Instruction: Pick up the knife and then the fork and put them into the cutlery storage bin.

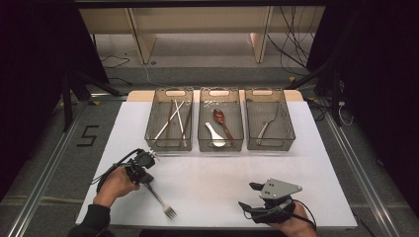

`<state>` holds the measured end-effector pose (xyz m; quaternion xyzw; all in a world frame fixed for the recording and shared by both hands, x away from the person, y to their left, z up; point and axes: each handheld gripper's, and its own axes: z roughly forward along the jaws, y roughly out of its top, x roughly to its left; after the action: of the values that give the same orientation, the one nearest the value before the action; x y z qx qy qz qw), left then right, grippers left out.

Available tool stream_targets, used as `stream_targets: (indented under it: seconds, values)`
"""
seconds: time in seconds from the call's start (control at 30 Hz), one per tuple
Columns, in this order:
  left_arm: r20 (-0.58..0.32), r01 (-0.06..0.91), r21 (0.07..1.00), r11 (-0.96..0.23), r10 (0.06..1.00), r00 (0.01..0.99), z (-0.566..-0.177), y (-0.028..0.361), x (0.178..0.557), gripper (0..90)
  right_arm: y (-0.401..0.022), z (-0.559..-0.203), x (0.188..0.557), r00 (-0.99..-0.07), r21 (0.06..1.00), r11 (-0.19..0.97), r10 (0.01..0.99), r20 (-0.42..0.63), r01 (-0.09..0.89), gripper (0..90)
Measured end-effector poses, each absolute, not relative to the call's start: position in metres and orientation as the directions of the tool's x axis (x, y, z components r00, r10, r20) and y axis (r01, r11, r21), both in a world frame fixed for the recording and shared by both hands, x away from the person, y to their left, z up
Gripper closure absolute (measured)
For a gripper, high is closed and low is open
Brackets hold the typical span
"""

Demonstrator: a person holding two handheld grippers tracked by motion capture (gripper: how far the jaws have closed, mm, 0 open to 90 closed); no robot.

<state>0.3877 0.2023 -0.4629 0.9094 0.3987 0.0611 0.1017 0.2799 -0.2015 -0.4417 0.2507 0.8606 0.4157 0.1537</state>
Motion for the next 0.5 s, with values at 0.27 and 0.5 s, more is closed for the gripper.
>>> stream_targets:
  seconds: [0.27, 0.5]
  values:
    - [0.000, 0.744, 0.178, -0.643, 0.757, 0.654, -0.462, 0.213, 0.367, 89.0, -0.201, -0.442, 0.280, -0.827, 0.791, 0.532, 0.559, -0.059, 0.303, 33.7]
    - [-0.047, 0.739, 0.118, -0.663, 0.740, 0.671, -0.461, 0.213, 0.354, 89.0, -0.201, -0.442, 0.281, -0.826, 0.789, 0.533, 0.560, -0.058, 0.305, 33.7]
